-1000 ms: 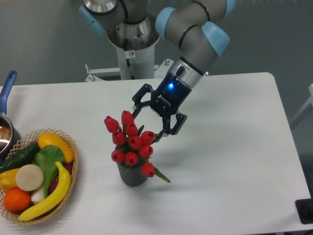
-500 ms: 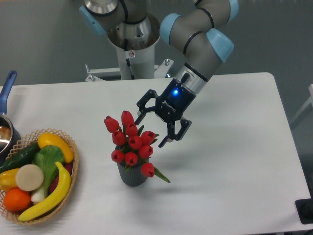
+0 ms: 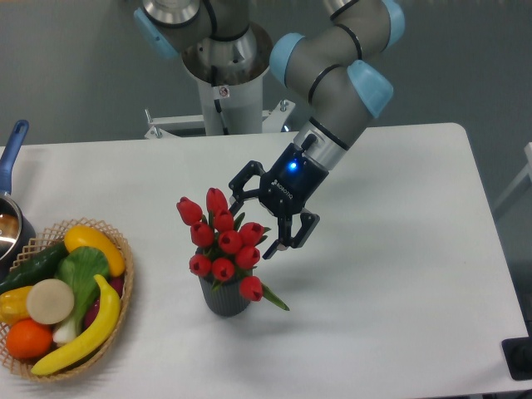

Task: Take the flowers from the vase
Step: 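Lower the open gripper around the tulip stems just below the blooms, then close the gripper on the tulip stems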

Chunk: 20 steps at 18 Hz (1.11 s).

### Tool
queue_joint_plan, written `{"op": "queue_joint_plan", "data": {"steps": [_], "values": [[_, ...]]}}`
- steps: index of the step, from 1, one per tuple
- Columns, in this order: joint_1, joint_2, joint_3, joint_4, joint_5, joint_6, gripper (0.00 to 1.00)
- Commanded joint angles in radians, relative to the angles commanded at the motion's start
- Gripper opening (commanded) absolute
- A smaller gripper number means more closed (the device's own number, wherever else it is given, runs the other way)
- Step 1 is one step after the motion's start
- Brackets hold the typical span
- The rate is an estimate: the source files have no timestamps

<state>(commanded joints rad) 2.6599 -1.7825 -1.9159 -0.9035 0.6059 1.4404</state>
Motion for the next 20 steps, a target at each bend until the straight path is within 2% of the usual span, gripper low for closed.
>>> {"op": "queue_joint_plan", "data": {"steps": [9, 20], "values": [[-0.034, -0.035, 0.018, 0.003, -0.002, -0.003, 1.00], [-0.055, -0.052, 0.032, 0.003, -0.003, 0.000, 1.00]]}}
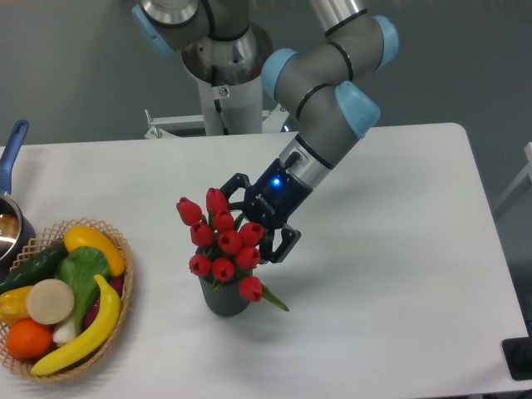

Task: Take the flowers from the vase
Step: 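Close the gripper on the tulip stems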

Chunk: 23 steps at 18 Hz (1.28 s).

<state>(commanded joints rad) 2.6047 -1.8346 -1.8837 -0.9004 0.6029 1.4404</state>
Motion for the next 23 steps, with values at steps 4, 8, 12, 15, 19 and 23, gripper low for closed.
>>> {"op": "queue_joint_plan", "data": {"steps": [4, 8, 12, 15, 19, 23], "values": [[0.000, -0.008, 0.005, 0.000, 0.000, 0.000, 1.00], [-0.012, -0.015, 0.005, 0.000, 0.000, -0.003, 1.00], [-0.014, -0.018, 0.008, 0.012, -0.008, 0.000, 1.00], [-0.015, -0.018, 0.009, 0.014, -0.020, 0.000, 1.00], [-0.015, -0.017, 0.000, 0.014, -0.021, 0.000, 0.95], [-0.015, -0.014, 0.002, 0.015, -0.038, 0.000, 0.77]]}}
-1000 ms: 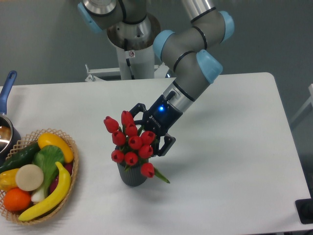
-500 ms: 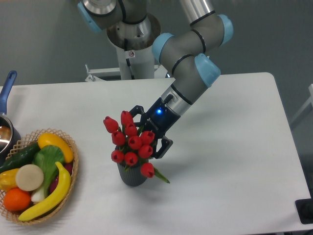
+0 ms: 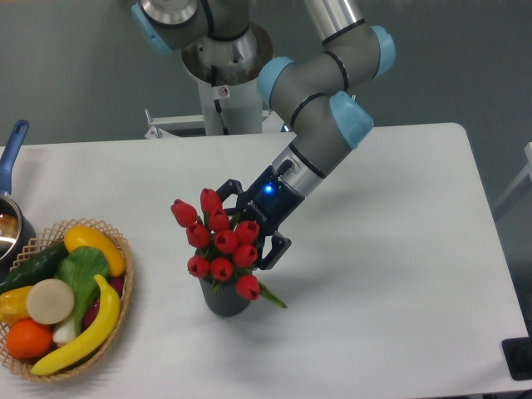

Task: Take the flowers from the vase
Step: 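Close the gripper on the tulip stems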

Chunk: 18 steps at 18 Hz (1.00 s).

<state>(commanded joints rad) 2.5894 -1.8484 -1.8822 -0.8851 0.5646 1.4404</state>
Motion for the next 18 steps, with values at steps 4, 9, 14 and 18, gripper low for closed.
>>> {"op": "queue_joint_plan", "data": {"steps": [4, 9, 14, 18], "values": [[0.002, -0.002, 0.002, 0.002, -0.015, -0.005, 0.59], [0.003, 0.000, 0.002, 0.000, -0.035, -0.012, 0.47], [0.011, 0.005, -0.003, 0.000, -0.037, -0.029, 0.45], [0.018, 0.014, -0.002, 0.000, -0.038, -0.037, 0.45]]}}
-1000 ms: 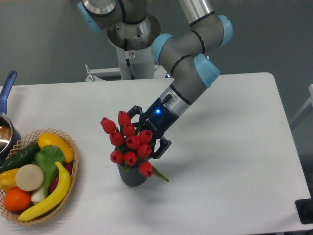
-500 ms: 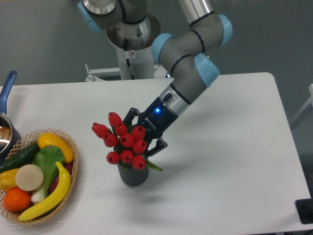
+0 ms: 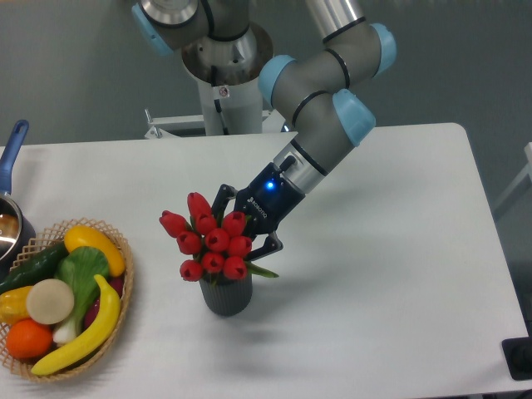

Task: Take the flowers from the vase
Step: 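Close the gripper on the tulip stems, then lift the gripped tulip bunch up out of the grey vase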

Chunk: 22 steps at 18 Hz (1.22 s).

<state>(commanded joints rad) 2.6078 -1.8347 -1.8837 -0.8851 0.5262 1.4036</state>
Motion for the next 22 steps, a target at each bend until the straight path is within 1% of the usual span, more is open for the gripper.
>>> {"op": "queue_joint_plan", "data": {"steps": [5, 8, 12, 16, 22], "values": [[0.014, 0.060, 0.006, -0.002, -0.011, -0.144, 0.45], [0.017, 0.083, 0.009, 0.000, -0.073, -0.221, 0.45], [0.018, 0.106, 0.011, 0.000, -0.107, -0.247, 0.45], [0.028, 0.117, 0.023, -0.002, -0.140, -0.282, 0.45], [0.048, 0.117, 0.110, -0.002, -0.147, -0.414, 0.45]]}}
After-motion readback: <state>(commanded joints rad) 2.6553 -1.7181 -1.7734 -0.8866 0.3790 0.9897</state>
